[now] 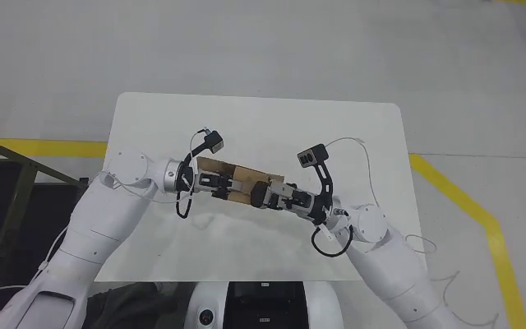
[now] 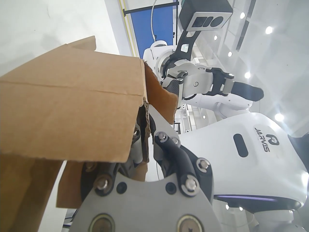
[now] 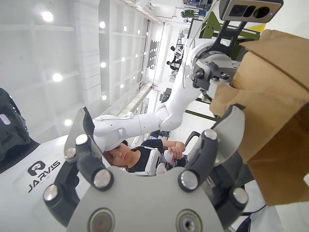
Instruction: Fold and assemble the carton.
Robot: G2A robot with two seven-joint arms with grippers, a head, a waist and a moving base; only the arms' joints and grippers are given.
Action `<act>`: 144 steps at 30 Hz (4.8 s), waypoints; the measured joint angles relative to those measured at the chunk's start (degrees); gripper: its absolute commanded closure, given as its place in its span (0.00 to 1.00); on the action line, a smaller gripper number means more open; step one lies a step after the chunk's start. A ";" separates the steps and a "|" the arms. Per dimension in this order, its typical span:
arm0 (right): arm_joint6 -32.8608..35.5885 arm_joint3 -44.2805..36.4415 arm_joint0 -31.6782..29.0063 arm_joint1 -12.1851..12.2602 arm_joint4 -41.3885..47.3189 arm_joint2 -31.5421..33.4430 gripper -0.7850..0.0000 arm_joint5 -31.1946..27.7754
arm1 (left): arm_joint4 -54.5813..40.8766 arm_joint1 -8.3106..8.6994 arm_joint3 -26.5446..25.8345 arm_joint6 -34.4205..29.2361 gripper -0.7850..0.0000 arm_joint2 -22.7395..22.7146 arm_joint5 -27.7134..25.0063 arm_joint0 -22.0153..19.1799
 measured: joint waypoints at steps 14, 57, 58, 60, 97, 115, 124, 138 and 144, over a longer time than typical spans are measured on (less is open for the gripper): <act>-1.73 -3.27 -3.92 0.78 -0.46 4.60 0.00 -2.60 | -6.39 0.33 3.14 -5.41 1.00 -2.63 0.37 -0.06; 2.80 2.67 -0.89 -1.45 2.85 -4.28 0.00 -7.19 | -13.35 -0.20 5.21 -7.74 1.00 -4.72 1.29 -0.11; 3.07 2.51 -1.18 -1.32 2.76 -3.90 0.00 -7.06 | -13.33 -0.17 5.53 -8.05 1.00 -4.86 1.46 -0.15; 3.64 2.04 -2.14 -0.99 2.46 -2.90 0.00 -6.84 | -12.73 -0.08 6.31 -8.56 1.00 -5.13 1.70 -0.32; 1.60 7.62 2.31 -1.56 4.29 -0.22 0.00 -5.45 | -13.53 0.76 8.02 -11.11 1.00 0.68 4.56 -2.17; 2.44 9.02 3.65 -1.63 3.63 1.79 0.00 -6.77 | -15.62 3.31 6.18 -11.11 1.00 7.03 4.12 -4.12; 4.73 11.15 5.36 -2.01 5.06 1.21 0.00 -7.04 | -16.94 4.74 5.29 -11.11 1.00 10.19 3.53 -5.46; 9.56 14.71 7.40 -3.00 11.08 -0.70 0.00 -6.57 | -19.85 6.67 5.02 -11.11 1.00 13.42 1.20 -7.77; 10.96 14.95 7.68 -3.30 12.82 -0.95 0.00 -6.42 | -20.77 7.11 5.34 -11.11 1.00 14.55 0.58 -8.70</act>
